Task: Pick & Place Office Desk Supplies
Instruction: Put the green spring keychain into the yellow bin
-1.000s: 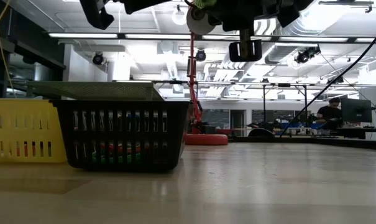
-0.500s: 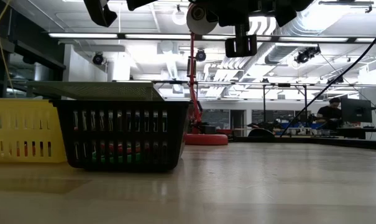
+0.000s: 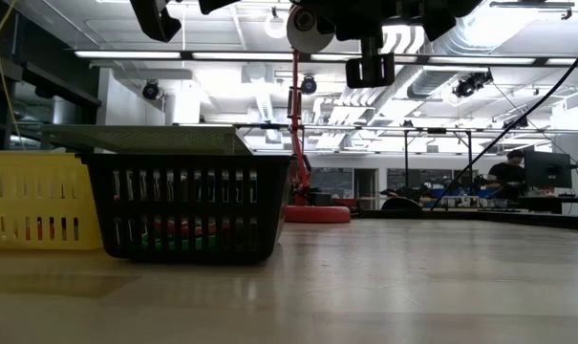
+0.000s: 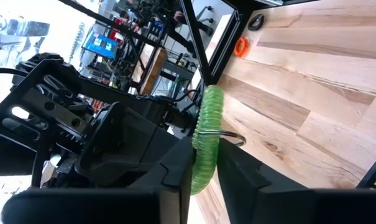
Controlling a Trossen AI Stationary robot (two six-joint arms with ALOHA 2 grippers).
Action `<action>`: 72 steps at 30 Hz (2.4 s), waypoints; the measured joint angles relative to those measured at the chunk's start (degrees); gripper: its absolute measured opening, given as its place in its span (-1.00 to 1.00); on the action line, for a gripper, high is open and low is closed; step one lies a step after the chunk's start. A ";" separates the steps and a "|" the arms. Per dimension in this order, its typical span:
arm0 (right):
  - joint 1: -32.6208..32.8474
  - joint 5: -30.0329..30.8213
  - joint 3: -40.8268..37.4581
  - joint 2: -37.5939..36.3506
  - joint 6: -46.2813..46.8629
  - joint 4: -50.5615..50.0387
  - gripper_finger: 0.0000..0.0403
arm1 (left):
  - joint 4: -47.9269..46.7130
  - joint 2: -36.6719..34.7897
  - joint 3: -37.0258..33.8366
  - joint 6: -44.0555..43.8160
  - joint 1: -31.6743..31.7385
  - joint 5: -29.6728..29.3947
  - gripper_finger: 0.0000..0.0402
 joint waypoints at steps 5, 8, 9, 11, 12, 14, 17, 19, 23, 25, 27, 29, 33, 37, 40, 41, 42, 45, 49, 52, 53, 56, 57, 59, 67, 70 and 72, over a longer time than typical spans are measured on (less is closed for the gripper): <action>0.00 0.03 0.00 0.00 -0.01 0.00 -0.88 | -0.01 0.00 0.00 -0.02 0.00 -0.01 -0.79; 0.00 0.03 0.00 0.00 -0.01 0.00 -0.88 | -0.01 0.00 0.00 -0.02 0.00 -0.02 -0.81; 0.00 0.03 0.00 0.00 -0.01 0.00 -0.88 | -0.01 0.00 0.00 -0.02 0.00 -0.02 -0.81; 0.00 0.01 0.00 0.00 -0.01 0.00 -0.88 | -0.03 0.00 0.00 -0.02 0.00 -0.02 -0.82; 0.00 0.01 0.00 0.00 -0.01 0.00 -0.88 | -0.04 0.00 0.00 -0.02 0.00 -0.02 -0.82; 0.00 0.03 0.00 0.00 -0.03 0.00 -0.88 | -0.04 0.00 0.00 -0.02 0.00 -0.02 -0.82; 0.02 0.75 0.00 0.00 -0.03 0.00 -0.88 | -0.05 0.00 0.00 -0.03 0.00 -0.03 -0.82; 0.00 1.29 0.00 0.00 -0.03 0.00 -0.88 | -0.06 0.00 0.00 -0.04 0.00 -0.07 -0.82; 0.00 1.56 0.00 0.00 -0.49 0.00 -0.88 | -0.06 0.00 0.00 -0.04 0.00 -0.07 -0.83; 0.01 1.54 0.00 0.00 -0.77 0.00 -0.88 | -0.06 0.02 0.00 -0.04 0.00 -0.07 -0.83; 0.00 1.54 0.00 0.00 -1.43 0.00 -0.88 | -0.06 0.02 0.00 -0.04 0.00 -0.07 -0.83; 0.01 1.53 0.00 0.00 -1.61 0.00 -0.88 | -0.06 0.02 0.00 -0.04 -0.01 -0.07 -0.83; 0.00 1.20 0.00 0.00 -2.00 0.00 -0.88 | -0.06 0.02 0.00 -0.04 -0.02 -0.07 -0.83; 0.00 1.15 0.00 0.00 -2.82 0.00 -0.88 | -0.06 0.02 0.00 -0.04 -0.02 -0.07 -0.83; 0.00 1.11 0.00 0.00 -3.10 0.00 -0.87 | -0.06 0.02 0.00 -0.04 -0.02 -0.07 -0.83; 0.00 1.11 0.00 0.00 -3.12 0.00 -0.86 | -0.06 0.02 0.00 -0.07 -0.02 -0.07 -0.83; 0.00 1.11 0.00 0.00 -3.14 0.01 -0.84 | -0.05 0.02 0.00 -0.07 -0.02 -0.06 -0.83; 0.00 1.15 0.00 0.00 -3.14 0.00 -0.74 | -0.06 0.02 0.00 -0.07 -0.02 -0.04 -0.83; 0.00 1.09 0.00 0.00 -3.26 0.00 -0.59 | -0.06 0.02 0.00 -0.07 -0.02 -0.04 -0.83; 0.00 0.78 0.00 0.00 -3.30 0.00 -0.50 | -0.08 0.02 0.00 -0.22 -0.02 -0.04 -0.83; 0.00 0.27 0.00 0.00 -3.31 0.00 -0.48 | -0.08 0.02 0.00 -0.58 -0.02 -0.04 -0.83; 0.00 -1.01 0.00 0.00 -3.51 0.00 -0.42 | -0.40 0.02 0.00 -1.04 -0.02 -0.13 -0.83; 0.00 -1.42 0.00 0.00 -3.57 0.00 -0.40 | -0.78 0.02 0.00 -1.05 -0.11 -0.16 -0.83; 0.00 -1.74 0.00 0.00 -3.68 0.00 -0.38 | -1.55 0.04 0.00 -1.17 -0.35 -0.20 -0.83; 0.00 -1.72 0.00 0.00 -5.27 -0.28 -0.36 | -8.29 0.04 0.00 -7.76 -3.37 -7.43 -0.83; 0.07 -1.63 0.00 0.00 -6.49 -0.66 -0.35 | -13.13 0.04 0.00 -10.34 -5.33 -13.98 -0.83; 0.07 -1.63 0.00 0.00 -6.54 -0.66 -0.35 | -16.61 0.04 0.00 -12.86 -6.90 -18.42 -0.83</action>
